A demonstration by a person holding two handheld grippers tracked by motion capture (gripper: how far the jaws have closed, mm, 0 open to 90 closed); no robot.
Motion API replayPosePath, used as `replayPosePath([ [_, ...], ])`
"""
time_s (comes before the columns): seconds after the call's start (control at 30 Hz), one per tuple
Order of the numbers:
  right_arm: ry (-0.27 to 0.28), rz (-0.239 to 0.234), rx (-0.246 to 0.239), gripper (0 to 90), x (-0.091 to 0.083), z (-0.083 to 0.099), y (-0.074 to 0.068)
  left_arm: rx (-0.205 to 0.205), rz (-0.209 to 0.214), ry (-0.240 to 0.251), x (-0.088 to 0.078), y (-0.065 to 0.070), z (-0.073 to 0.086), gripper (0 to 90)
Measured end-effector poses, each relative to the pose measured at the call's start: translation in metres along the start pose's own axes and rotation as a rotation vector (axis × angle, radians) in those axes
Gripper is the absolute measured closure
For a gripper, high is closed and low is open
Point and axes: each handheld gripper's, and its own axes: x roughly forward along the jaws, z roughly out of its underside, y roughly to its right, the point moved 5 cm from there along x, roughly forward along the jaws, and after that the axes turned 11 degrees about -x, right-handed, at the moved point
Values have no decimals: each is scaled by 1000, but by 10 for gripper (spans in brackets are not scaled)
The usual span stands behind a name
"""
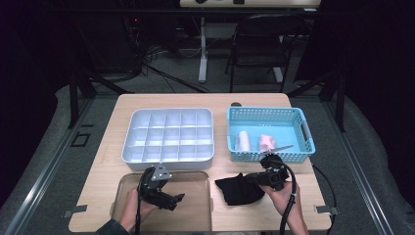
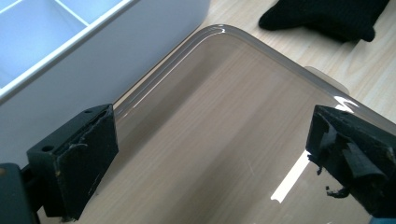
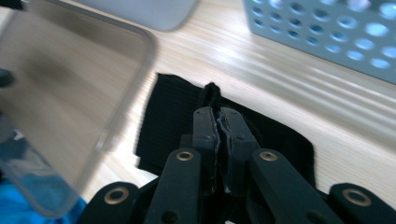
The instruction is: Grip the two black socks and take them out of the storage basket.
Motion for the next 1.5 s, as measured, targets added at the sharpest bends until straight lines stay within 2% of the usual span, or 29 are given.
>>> replayPosePath([
  [0.13, 18, -35, -12, 855, 1, -5, -8, 7, 9, -4, 2, 4, 0, 30],
  [0.37, 18, -47, -39, 856, 9, -12, -22, 11, 15, -8, 4, 6, -1, 30],
  [0.6, 31, -44, -55, 853, 4, -17, -29, 18, 8, -16, 6, 7, -1, 35],
  [0.73, 33, -70, -72, 854, 8, -20, -37, 16, 10, -16, 6, 7, -1, 36],
  [0.97, -5, -118, -124, 855, 28, -24, -54, 9, 8, -14, 6, 5, -1, 35],
  [1.2, -35, -162, -176, 855, 44, -27, -74, -3, -6, -13, 2, -2, -1, 35],
  [1.27, -39, -174, -181, 855, 48, -27, -79, -15, -13, -11, 0, -6, -2, 36],
  [1.33, -52, -186, -207, 854, 54, -28, -86, -27, -19, -12, -1, -11, -1, 37],
  [1.37, -41, -193, -202, 854, 56, -29, -89, -39, -29, -11, -2, -14, -1, 37],
  [1.5, -77, -222, -236, 826, 74, -28, -102, -62, -47, -14, -4, -22, 0, 39],
])
